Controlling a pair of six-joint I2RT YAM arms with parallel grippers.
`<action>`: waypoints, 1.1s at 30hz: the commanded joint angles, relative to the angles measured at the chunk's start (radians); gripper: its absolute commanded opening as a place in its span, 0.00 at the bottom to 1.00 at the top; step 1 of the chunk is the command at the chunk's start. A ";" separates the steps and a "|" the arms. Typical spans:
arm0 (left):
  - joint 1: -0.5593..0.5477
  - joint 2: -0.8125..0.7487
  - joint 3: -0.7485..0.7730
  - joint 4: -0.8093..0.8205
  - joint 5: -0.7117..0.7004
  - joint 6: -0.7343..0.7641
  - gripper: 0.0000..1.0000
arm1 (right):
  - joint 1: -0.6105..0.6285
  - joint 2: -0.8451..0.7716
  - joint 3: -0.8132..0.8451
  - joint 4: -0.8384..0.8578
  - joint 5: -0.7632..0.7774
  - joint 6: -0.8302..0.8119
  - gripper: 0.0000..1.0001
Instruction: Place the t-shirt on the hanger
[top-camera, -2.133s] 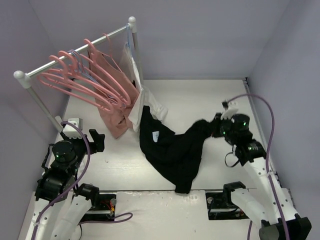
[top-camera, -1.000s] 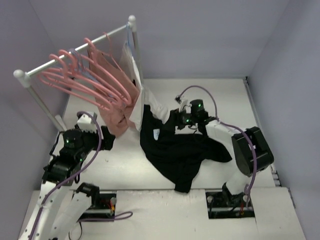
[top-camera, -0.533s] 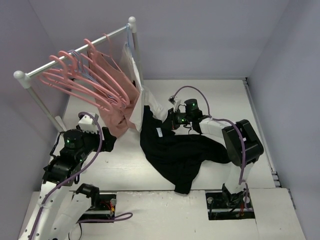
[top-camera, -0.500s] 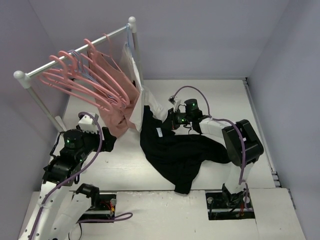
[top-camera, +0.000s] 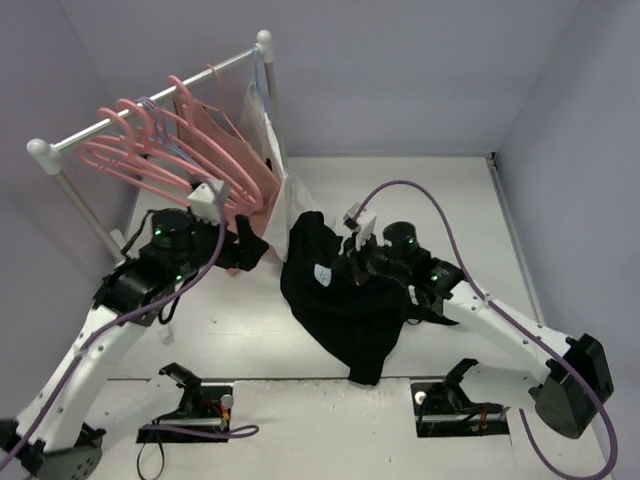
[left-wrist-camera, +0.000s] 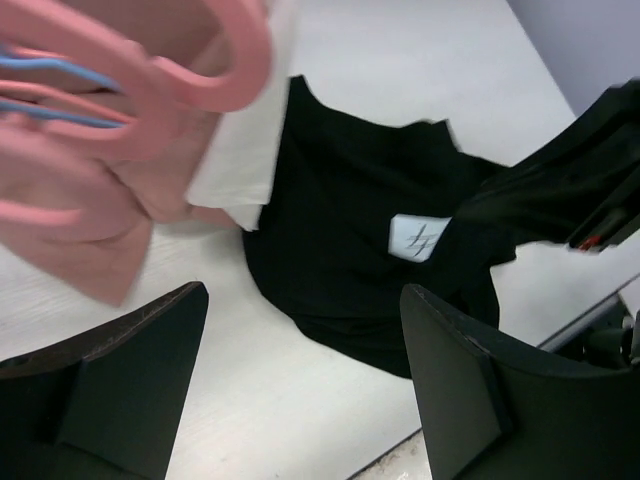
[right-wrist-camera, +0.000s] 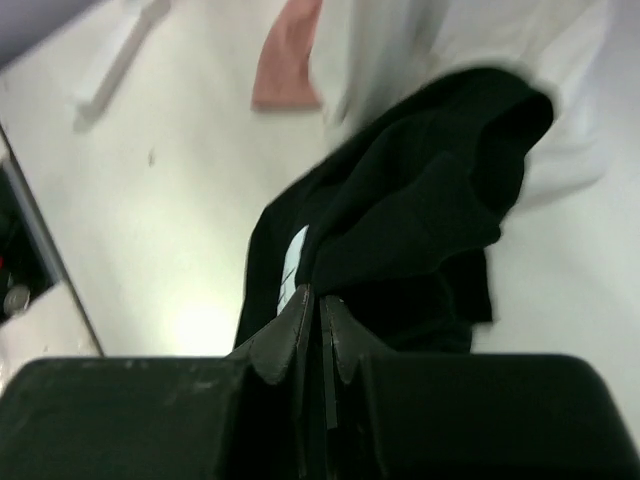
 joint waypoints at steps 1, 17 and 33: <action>-0.131 0.092 0.024 0.056 -0.121 -0.035 0.73 | 0.205 0.032 -0.104 -0.054 0.234 0.124 0.00; -0.215 0.162 -0.151 0.220 -0.246 -0.113 0.73 | 0.535 -0.146 -0.391 0.055 0.655 0.510 0.00; -0.358 0.743 0.194 0.315 -0.266 -0.182 0.68 | 0.538 -0.273 -0.568 0.208 0.679 0.556 0.00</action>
